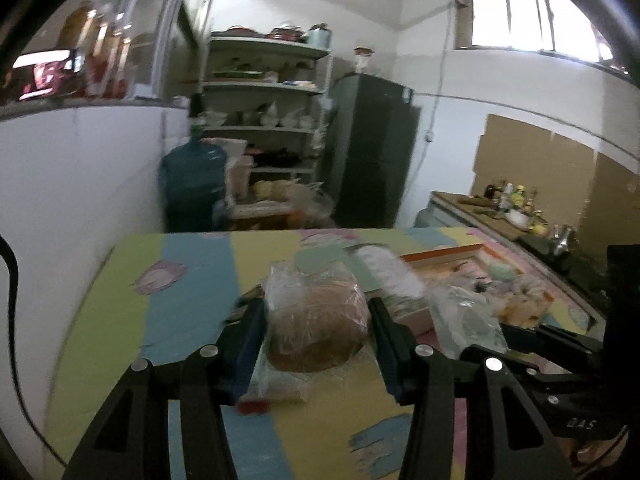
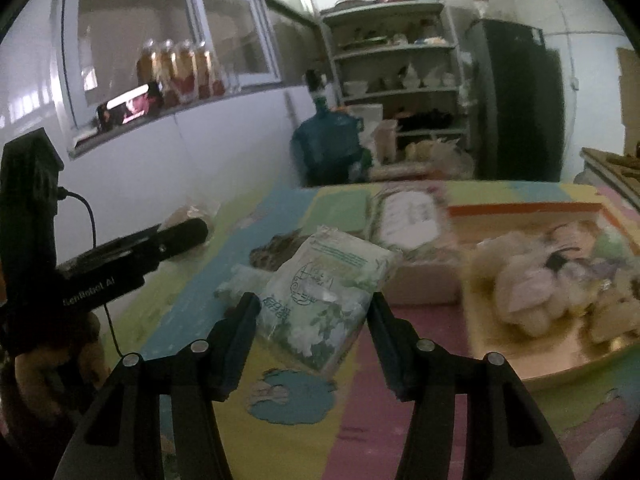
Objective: Organize soft objects
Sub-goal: 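Carry the bread roll in the left gripper while the right carries the packet to the tray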
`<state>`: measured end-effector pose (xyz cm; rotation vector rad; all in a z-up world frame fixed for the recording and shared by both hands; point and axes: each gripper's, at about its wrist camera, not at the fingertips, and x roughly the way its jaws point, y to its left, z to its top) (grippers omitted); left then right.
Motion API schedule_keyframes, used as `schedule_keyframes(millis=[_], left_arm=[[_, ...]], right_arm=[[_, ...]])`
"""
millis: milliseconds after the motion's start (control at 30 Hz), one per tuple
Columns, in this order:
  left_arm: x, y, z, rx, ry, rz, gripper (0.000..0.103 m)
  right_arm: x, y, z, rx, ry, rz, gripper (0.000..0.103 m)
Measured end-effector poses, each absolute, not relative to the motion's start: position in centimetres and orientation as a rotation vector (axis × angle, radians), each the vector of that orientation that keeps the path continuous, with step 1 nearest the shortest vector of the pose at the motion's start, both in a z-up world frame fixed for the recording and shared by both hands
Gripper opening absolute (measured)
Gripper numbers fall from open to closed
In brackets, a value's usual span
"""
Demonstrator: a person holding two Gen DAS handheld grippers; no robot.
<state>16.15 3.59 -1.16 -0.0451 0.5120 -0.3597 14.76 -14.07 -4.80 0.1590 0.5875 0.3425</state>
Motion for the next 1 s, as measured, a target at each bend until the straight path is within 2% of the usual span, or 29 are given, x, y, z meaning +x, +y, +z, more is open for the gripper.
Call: schedule_keyframes(millis=[600, 1000], left_arm=[[19.7, -14.9, 0.3, 0.029, 0.508, -0.642, 0.052], [27.0, -24.9, -3.4, 0.031, 0.686, -0.675, 0.052]], right_arm=[[14.9, -29.6, -2.4, 0.156, 0.486, 0.057, 0.057], [17.1, -39.4, -5.8, 0.193, 0.559, -0.086, 0.057]])
